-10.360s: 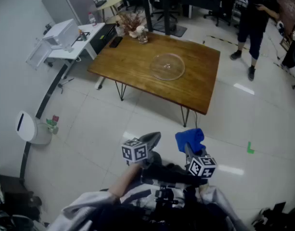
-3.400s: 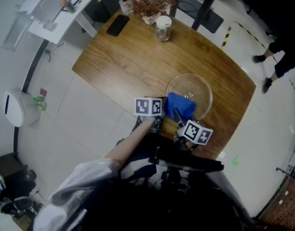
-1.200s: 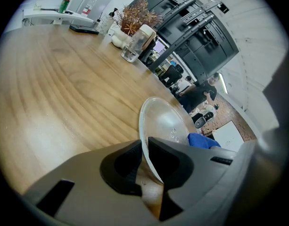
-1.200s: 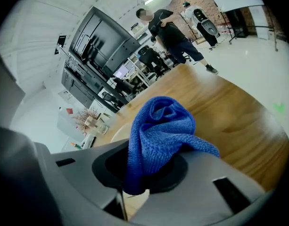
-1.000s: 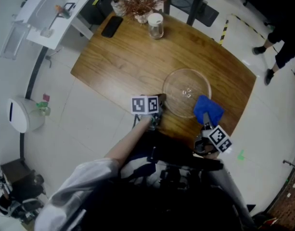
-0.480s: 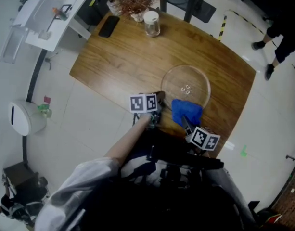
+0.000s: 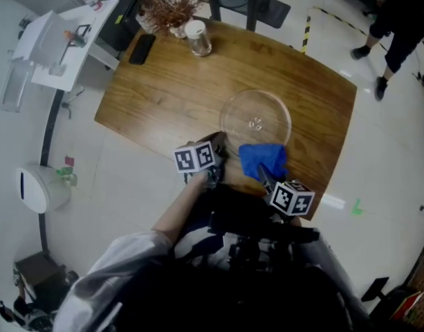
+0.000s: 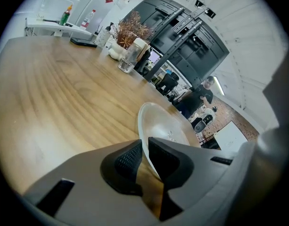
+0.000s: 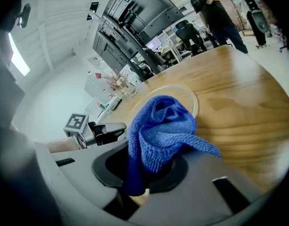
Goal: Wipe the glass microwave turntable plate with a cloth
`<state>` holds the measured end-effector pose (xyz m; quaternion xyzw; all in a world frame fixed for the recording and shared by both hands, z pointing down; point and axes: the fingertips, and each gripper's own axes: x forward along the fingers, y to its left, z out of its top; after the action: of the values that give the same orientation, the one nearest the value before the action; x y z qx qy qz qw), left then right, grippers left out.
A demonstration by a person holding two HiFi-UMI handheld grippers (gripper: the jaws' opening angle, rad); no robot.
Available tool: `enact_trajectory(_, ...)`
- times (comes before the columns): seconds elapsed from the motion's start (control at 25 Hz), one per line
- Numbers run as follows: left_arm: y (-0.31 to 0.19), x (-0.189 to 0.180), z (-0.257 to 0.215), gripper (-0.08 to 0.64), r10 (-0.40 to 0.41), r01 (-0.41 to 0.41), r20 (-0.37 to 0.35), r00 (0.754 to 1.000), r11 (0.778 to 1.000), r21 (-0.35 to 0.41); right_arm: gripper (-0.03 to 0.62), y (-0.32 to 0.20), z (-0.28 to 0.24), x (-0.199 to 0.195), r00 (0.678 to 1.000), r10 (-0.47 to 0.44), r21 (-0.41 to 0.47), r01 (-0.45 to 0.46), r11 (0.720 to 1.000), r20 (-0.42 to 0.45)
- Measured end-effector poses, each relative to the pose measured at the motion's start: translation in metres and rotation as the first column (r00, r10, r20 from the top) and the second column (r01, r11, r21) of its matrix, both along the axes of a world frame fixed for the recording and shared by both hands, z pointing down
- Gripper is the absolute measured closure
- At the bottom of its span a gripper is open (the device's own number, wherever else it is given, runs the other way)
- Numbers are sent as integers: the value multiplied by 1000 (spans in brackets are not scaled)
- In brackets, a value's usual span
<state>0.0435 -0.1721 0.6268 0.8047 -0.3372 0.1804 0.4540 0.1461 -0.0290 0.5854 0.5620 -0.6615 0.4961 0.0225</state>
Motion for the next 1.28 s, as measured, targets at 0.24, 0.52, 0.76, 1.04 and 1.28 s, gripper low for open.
enact_trajectory(0.24, 26, -3, -18, 563, -10, 9, 11, 1000, 996, 88, 508, 21, -7, 8, 1000, -16, 27, 16, 1000, -23)
enact_trajectory(0.52, 77, -35, -28, 563, -31, 26, 40, 999, 992, 124, 508, 28, -3, 15, 1000, 8, 58, -8, 998, 14)
enact_trajectory(0.76, 99, -71, -21, 563, -83, 77, 48, 995, 990, 118, 508, 32, -3, 14, 1000, 13, 78, -12, 997, -10)
enact_trajectory(1.04, 111, -75, -28, 563, -7, 9, -10, 1000, 988, 151, 508, 53, -13, -15, 998, 36, 106, -31, 994, -44)
enact_trajectory(1.28, 132, -126, -51, 563, 50, -48, -7, 999, 973, 224, 508, 69, -22, -65, 996, 64, 126, -57, 990, -55)
